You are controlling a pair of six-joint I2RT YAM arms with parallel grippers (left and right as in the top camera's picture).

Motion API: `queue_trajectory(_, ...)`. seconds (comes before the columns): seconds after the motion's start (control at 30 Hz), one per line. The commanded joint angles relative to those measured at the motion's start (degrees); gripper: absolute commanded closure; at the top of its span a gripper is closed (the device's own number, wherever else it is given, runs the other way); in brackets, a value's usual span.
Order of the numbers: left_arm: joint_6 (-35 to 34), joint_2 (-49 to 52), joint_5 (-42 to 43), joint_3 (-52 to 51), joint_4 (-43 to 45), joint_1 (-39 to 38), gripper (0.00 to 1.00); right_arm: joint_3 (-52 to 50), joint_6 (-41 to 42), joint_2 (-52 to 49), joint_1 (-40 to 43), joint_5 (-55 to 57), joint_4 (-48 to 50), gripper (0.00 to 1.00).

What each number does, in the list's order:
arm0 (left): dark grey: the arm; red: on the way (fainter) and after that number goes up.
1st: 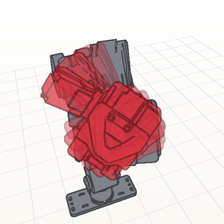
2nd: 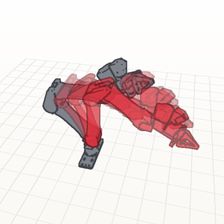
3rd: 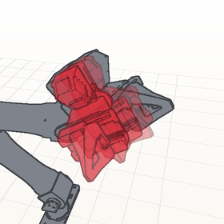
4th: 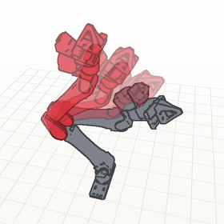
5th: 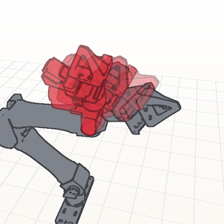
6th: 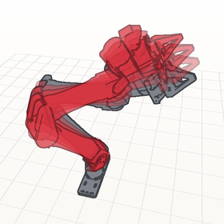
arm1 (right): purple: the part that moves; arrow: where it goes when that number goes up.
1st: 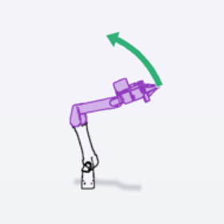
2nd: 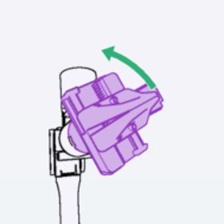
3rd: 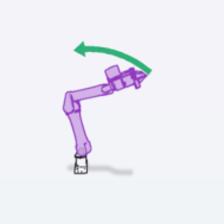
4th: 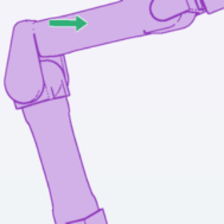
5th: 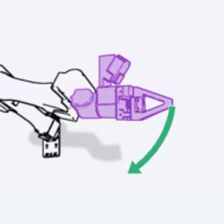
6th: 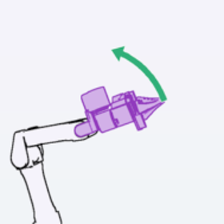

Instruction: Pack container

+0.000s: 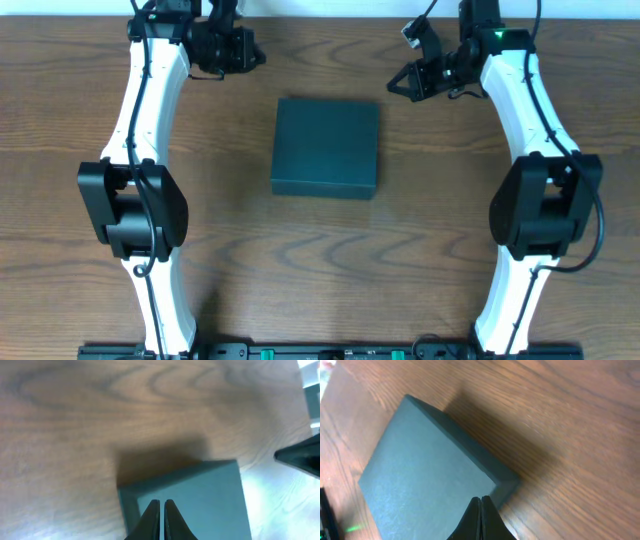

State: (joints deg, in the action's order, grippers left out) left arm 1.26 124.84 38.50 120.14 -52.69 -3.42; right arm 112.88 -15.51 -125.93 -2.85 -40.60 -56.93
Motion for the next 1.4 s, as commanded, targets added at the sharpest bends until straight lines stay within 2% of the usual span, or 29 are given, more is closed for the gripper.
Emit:
queue_trajectory(0.0, 1.84, -2.4, -1.11, 1.01, -2.95, 0.09, 0.94, 1.14, 2.23, 3.45, 1.03, 1.81, -0.72, 0.99)
queue_trajectory(0.27, 1.75, -8.81, -3.56, 1.01, -11.28, 0.09, 0.94, 1.14, 2.19, 10.25, 2.14, 1.81, -1.68, 0.99)
queue_trajectory(0.47, 1.75, -16.65, -5.77, 1.01, -18.27, -0.94, 0.94, 1.14, 1.16, 18.01, 2.14, 1.84, -8.57, 0.98)
queue_trajectory(0.6, 1.77, -23.54, -7.19, 0.98, -20.46, -4.44, 0.94, 1.11, 0.63, 24.55, 2.14, 1.77, -12.37, 0.99)
queue_trajectory(0.9, 2.8, -39.54, -17.7, -0.39, -28.15, -15.37, 0.94, -0.87, -3.85, 41.7, 0.17, 1.77, -21.07, 0.98)
queue_trajectory(1.0, 3.1, -47.19, -17.97, -5.75, -29.49, -18.03, 0.94, -6.99, -3.85, 49.03, -1.88, 1.79, -22.82, 0.98)
queue_trajectory(1.17, 2.29, -65.07, -17.97, -23.47, -26.93, -18.6, 0.94, -25.53, -2.78, 65.18, -4.83, 0.87, -21.46, 0.99)
queue_trajectory(1.37, -5.68, -87.84, -17.92, -46.99, -21.64, -18.6, 0.94, -48.83, 3.19, 86.73, -5.22, 0.9, -18.64, 0.98)
